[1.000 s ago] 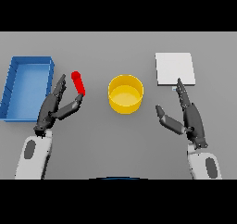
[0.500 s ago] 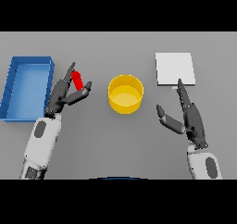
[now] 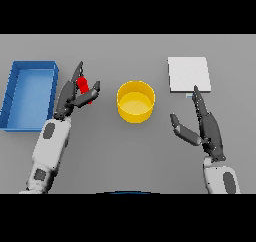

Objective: Pick up the red beaker and tilt it to pour out 1 green nut into yellow bowl. Pick up the yellow bowl and place it on the metallic measuring scale.

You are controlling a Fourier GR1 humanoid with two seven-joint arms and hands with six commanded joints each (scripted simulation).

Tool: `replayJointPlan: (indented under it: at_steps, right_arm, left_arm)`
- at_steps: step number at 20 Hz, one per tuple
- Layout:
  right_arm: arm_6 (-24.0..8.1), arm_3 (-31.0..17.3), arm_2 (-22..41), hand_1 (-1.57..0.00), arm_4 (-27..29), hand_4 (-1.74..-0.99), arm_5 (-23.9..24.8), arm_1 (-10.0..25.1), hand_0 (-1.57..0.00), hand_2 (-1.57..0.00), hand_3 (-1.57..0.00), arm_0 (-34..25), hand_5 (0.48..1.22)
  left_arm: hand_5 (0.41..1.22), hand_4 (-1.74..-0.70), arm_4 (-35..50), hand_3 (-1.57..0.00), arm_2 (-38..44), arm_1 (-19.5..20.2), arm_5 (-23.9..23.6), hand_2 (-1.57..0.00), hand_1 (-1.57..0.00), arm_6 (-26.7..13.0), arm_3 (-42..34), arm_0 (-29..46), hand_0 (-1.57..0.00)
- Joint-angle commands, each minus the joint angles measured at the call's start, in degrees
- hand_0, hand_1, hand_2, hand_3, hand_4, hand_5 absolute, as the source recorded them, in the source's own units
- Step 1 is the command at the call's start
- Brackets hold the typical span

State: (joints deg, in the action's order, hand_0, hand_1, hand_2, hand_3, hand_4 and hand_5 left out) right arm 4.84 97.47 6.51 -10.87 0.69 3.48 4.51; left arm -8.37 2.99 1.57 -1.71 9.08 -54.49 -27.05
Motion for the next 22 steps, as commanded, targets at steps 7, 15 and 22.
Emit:
replayJointPlan:
  at_steps: [7,15,22]
  right_arm:
    - [-0.24,0.33,-0.53,0.00,0.73,-1.239,-0.18,0.26,0.00,0.00,0.00,0.15,0.648]
    - [0.67,-0.05,-0.56,0.00,1.07,-1.251,-0.46,0.12,0.00,0.00,0.00,0.76,0.641]
    - [0.56,-0.03,0.05,0.00,-0.52,-1.228,0.51,-0.17,0.00,0.00,0.00,-0.51,0.645]
  left_arm:
    - [0.999,-1.52,-1.21,-0.88,1.97,-1.84,-5.94,-0.84,-0.78,2.06,6.52,-3.71,-0.76]
    - [1.171,-1.58,-1.88,-1.40,0.92,-2.14,-6.13,-1.45,-1.44,4.10,7.27,-4.74,-1.43]
    - [1.132,-1.71,4.74,-1.54,1.42,-1.47,-1.12,-1.55,-1.54,1.62,-1.40,-4.66,-1.54]
